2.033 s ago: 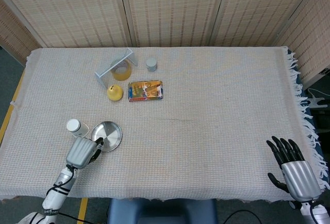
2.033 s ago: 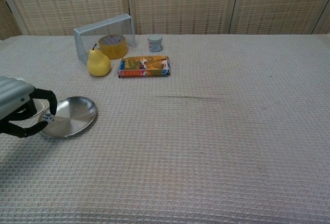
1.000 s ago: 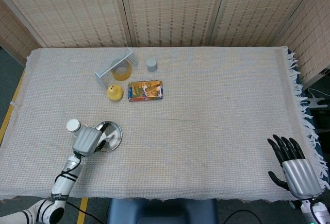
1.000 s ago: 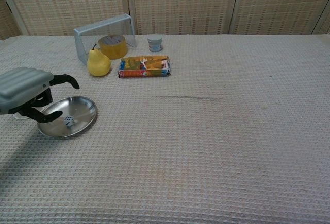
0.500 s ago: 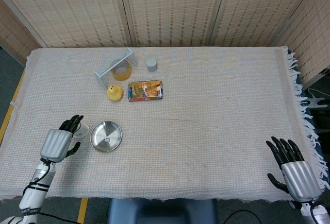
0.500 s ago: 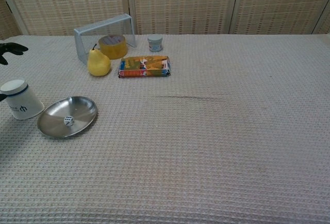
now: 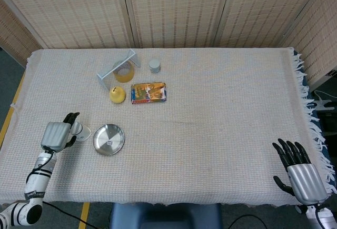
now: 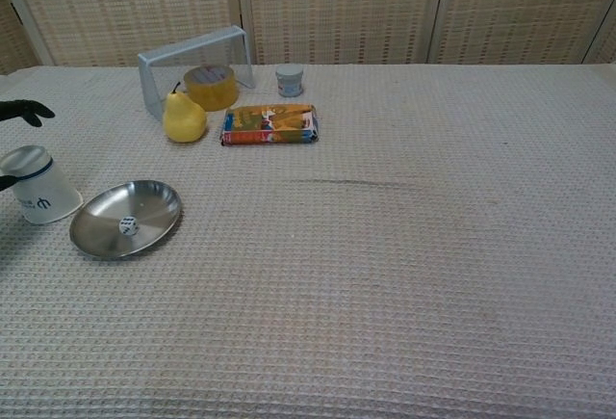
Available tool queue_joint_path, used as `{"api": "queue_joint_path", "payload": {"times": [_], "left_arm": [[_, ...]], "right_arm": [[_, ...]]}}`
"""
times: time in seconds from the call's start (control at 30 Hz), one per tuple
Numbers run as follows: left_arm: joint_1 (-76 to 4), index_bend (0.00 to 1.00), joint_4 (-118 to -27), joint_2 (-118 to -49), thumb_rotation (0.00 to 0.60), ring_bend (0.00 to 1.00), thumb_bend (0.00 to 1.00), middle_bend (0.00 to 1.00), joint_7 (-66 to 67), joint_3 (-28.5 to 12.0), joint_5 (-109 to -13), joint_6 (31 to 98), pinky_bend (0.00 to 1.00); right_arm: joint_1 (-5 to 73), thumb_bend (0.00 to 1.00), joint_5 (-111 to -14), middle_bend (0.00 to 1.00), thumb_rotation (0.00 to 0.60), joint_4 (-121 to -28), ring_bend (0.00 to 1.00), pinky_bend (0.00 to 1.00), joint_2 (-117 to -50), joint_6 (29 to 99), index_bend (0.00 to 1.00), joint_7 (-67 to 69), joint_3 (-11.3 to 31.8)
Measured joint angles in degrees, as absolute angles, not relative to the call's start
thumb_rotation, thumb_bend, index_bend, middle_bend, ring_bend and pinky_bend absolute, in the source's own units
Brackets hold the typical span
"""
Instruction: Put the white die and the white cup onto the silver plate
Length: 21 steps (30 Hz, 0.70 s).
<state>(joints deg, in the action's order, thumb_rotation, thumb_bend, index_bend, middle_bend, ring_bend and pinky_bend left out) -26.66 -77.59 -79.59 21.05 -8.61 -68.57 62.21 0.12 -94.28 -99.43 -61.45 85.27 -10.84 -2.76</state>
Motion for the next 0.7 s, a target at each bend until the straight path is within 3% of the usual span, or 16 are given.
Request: {"api": "queue_joint_path", "payload": {"times": [0.7], "left_arm": [[-27.7, 0.26, -76.2, -79.9, 0.600, 0.75, 0.34, 0.22, 23.0, -7.6, -66.6, 61.1, 0.95]], "right_arm": [[0.5, 0.14, -93.5, 0.00, 0.600, -99.5, 0.00, 0.00, -61.8, 84.2, 0.00, -11.7, -2.7]]}}
